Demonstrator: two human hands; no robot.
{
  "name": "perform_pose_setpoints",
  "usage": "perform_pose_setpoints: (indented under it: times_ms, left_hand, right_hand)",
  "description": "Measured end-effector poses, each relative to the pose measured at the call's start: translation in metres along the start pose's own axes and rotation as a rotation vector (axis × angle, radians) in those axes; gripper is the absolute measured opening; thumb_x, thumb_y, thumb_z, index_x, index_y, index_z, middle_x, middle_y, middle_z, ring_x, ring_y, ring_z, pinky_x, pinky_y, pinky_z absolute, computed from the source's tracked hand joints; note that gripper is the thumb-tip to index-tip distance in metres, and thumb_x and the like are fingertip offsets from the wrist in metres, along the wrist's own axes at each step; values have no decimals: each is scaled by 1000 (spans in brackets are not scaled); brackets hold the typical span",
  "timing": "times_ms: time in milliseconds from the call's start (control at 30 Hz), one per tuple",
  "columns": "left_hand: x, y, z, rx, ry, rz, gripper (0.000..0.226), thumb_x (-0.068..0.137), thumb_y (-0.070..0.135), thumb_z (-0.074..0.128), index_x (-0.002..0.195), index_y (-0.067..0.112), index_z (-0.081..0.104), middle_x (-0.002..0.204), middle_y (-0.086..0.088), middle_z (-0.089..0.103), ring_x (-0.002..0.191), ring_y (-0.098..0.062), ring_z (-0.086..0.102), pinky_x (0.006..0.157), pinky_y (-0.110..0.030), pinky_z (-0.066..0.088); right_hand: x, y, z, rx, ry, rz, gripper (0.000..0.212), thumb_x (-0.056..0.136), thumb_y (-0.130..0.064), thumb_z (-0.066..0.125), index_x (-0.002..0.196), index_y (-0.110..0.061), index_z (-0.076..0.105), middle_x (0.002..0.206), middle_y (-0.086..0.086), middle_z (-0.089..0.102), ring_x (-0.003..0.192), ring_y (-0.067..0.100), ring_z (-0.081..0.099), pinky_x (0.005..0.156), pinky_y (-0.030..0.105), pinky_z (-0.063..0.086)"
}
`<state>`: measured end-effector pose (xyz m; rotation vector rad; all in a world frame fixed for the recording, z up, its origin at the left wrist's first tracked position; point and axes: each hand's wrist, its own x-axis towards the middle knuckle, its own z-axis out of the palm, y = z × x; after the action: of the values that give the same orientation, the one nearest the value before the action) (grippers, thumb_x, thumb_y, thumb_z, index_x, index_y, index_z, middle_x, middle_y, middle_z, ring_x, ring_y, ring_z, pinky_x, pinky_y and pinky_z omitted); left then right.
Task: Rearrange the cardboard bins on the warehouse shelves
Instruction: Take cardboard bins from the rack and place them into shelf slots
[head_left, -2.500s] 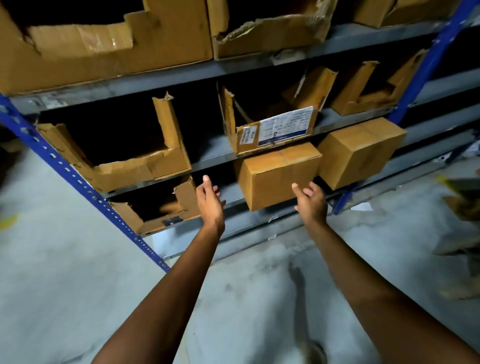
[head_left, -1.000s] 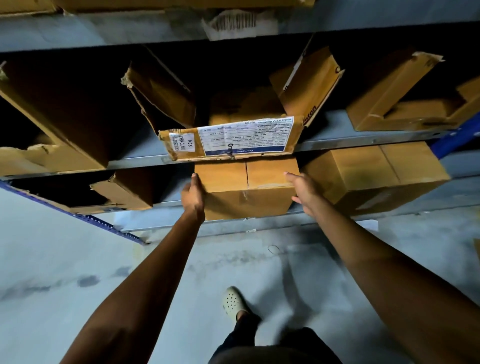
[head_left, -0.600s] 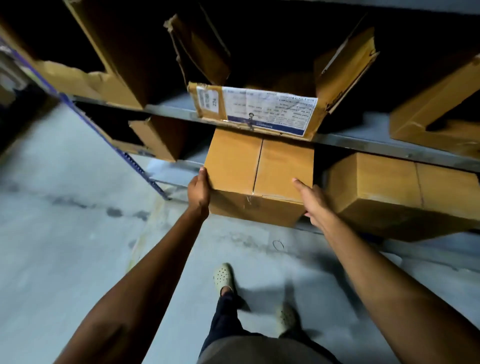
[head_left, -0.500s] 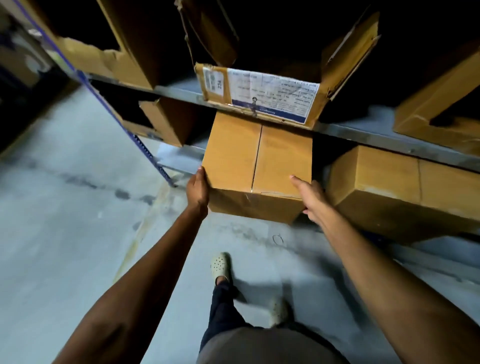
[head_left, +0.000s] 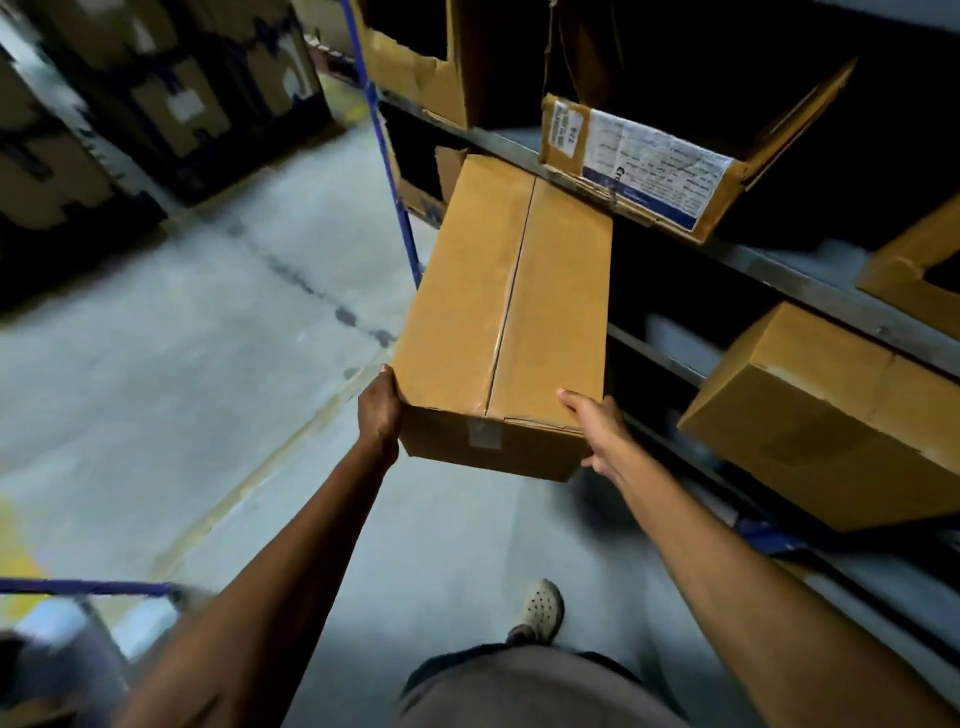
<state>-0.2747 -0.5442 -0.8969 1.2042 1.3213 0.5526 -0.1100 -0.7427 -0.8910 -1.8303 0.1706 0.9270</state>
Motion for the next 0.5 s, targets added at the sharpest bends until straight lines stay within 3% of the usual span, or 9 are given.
perform_pose_setpoints:
  times_ms: [133,200,300,400,500]
  left_hand:
    - [-26,-16,-46,12,26,16,43,101,44,34,76,16,55,81,0,54,77,-16,44,68,-35,34]
    - [-40,-31,-70,20,48,-5,46,101,42,33,76,8,52,78,-1,50,73,-15,41,62,-34,31]
    - [-58,-55,-111,-49,105,-83,49,98,43,36,94,0,59,83,-3,50,72,-16,42,59,-33,30]
    - [-76,-66,-147,-92,156,-175,38,93,40,39,75,9,50,73,-3,43,66,-18,38,58,-32,25]
    - [-93,-74,-183,-134,185,-233,34,91,42,42,74,13,47,76,-7,43,67,-21,39,61,-31,26]
  right_hand:
    - [-38,22,16,-35,-20,-20,66,82,-43,70,136,-19,40,130,6,54,119,31,51,98,54,40]
    - [-55,30,22,-80,-52,-48,65,78,-48,70,131,-20,45,122,5,59,111,27,55,91,47,44]
    - [-75,42,34,-202,-107,-125,80,58,-69,67,124,-26,53,118,3,64,107,25,61,94,47,48]
    - [-106,42,49,-353,-116,-217,87,55,-77,57,123,-25,57,115,2,65,102,27,62,92,47,51]
    - [-137,40,66,-488,-117,-329,89,62,-84,49,125,-22,59,120,3,63,108,29,59,95,44,48]
